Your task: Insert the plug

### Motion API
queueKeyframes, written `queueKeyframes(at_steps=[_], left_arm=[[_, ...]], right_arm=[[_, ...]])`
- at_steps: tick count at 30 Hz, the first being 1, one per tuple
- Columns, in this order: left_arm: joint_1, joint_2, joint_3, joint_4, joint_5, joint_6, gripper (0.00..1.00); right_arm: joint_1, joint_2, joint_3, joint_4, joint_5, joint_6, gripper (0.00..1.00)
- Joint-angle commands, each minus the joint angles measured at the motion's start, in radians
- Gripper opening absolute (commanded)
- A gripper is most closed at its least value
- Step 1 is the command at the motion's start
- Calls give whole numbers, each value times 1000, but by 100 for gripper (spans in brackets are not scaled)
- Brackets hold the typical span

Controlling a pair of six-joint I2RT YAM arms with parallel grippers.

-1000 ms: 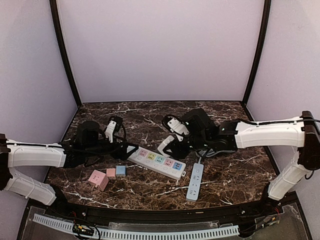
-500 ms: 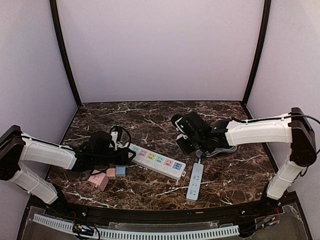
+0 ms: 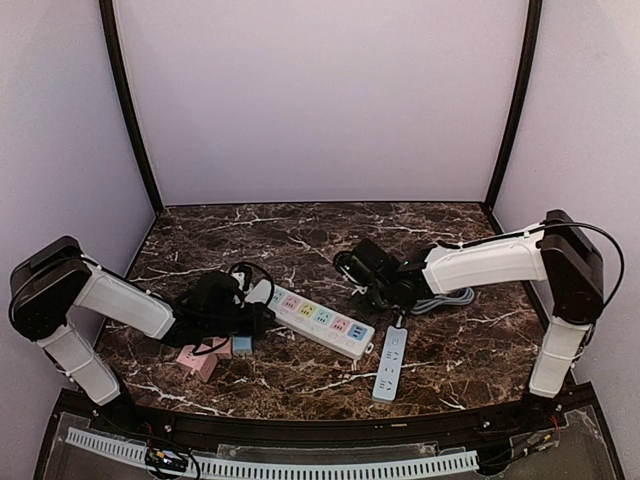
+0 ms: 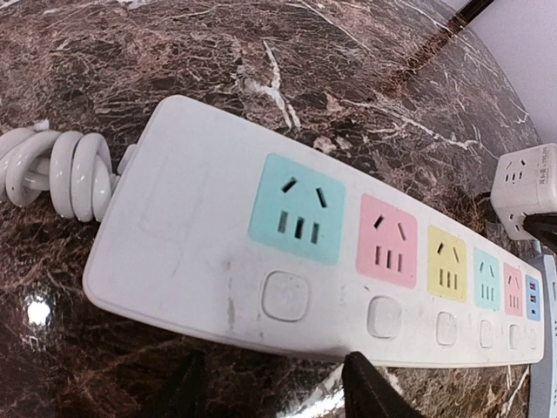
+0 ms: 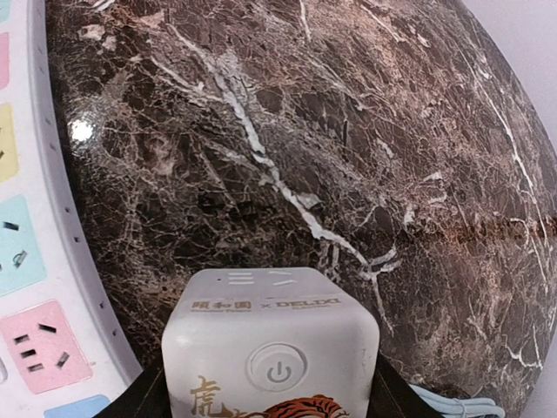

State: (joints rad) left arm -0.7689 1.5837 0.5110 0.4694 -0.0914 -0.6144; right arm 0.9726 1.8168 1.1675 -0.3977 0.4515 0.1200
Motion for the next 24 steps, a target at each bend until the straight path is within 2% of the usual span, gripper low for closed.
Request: queueKeyframes(at_steps=[1,8,13,19,24], left_arm=[[-2,38,38,11,-6,38,53],[4,59,110,-35,-28,147,53],[49,49,127,-61,-5,195,54],[87,83,160,-66,104,291,55],[88,150,210,-39,255,347,55]], right_arm=[[9,-7,1,-4,-142,-34,0],[43,-61,-49,57,-339,-62,0],[68,-81,-95,97,-421,-55,0],[113,-87,-147,204,-524,-24,0],[135,-94,-160,284,-603,-21,0]])
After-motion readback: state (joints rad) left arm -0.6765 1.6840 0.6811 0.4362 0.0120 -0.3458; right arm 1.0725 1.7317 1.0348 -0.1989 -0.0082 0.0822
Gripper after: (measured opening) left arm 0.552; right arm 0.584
